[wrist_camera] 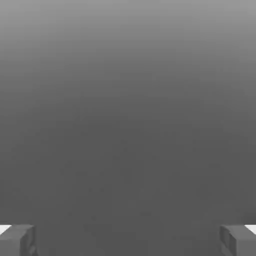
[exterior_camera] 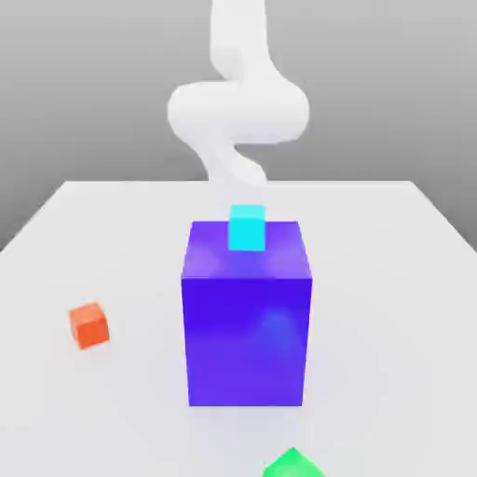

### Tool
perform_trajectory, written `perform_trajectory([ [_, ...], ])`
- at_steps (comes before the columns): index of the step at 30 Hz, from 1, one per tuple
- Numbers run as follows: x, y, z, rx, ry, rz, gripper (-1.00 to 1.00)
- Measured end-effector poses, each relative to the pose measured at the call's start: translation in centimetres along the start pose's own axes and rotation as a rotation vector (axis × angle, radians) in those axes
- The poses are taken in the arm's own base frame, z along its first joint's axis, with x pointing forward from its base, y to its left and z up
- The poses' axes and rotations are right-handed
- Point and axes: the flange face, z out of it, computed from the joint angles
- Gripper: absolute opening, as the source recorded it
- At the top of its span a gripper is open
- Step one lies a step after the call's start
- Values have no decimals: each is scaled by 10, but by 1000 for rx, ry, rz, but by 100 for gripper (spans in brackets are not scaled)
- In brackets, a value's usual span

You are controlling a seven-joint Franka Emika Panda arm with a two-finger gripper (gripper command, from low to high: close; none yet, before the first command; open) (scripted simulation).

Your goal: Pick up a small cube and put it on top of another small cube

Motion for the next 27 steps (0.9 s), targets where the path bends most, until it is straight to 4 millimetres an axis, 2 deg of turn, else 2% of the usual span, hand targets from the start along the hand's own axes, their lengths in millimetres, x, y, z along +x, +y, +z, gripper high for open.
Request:
perform_trajectory([
  [6, 38, 18, 93, -143, -37, 180, 0],
  [13, 73, 67, 200, -302, -71, 392, 0],
  [16, 85, 98, 245, -370, -83, 485, 0],
  [20, 99, 151, 301, -463, -91, 622, 0],
  [27, 95, 245, 395, -615, -118, 832, 0],
])
